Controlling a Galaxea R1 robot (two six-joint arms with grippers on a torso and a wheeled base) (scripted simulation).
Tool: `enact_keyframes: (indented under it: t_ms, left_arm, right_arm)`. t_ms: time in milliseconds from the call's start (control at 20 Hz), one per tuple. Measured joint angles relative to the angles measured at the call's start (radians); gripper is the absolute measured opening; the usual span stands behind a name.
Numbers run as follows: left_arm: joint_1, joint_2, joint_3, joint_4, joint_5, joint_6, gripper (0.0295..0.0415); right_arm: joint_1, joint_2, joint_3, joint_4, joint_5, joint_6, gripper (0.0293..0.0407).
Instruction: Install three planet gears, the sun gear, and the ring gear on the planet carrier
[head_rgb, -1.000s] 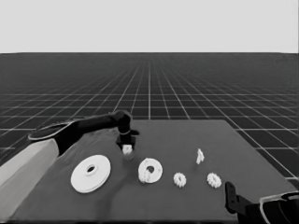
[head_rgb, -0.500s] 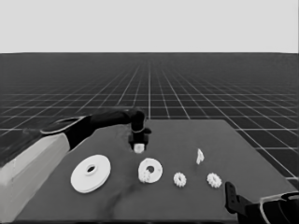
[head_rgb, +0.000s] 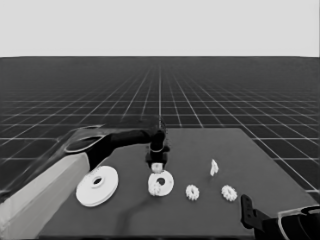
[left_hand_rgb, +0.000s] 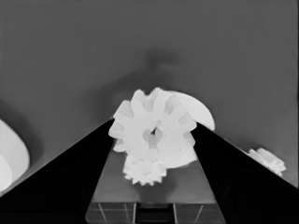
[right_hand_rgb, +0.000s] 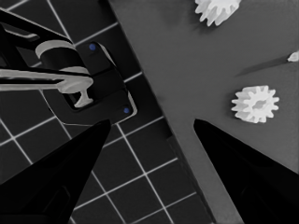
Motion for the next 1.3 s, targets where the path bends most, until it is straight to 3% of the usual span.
enact_keyframes:
  t_ms: [400,500,550,900,1050,1300]
  left_arm:
    - [0.048,0.020,-0.058,0.039,-0.030,0.031,0.0312]
    - [0.048,0.020,-0.059,0.039,-0.031,0.031,0.0372]
    - [0.048,0.020,-0.059,0.039,-0.031,0.031,0.0381]
    - [0.048,0.020,-0.059,0.039,-0.031,0.031,0.0385]
    - [-0.064,-0.019,0.056,-0.055,0.033,-0.032,0.0385]
    - [-0.093,-0.021,0.066,-0.082,0.043,-0.038,0.0385]
  right_arm:
    - [0.000,0.000,0.000,0.000,0.000,0.000,0.0385]
    - [0.000,0.000,0.000,0.000,0.000,0.000,0.0385]
    - [0.000,0.000,0.000,0.000,0.000,0.000,0.0385]
    - [0.000,0.000,0.000,0.000,0.000,0.000,0.0385]
    - [0.000,0.000,0.000,0.000,0.000,0.000,0.0385]
    - [0.000,0.000,0.000,0.000,0.000,0.000,0.0385]
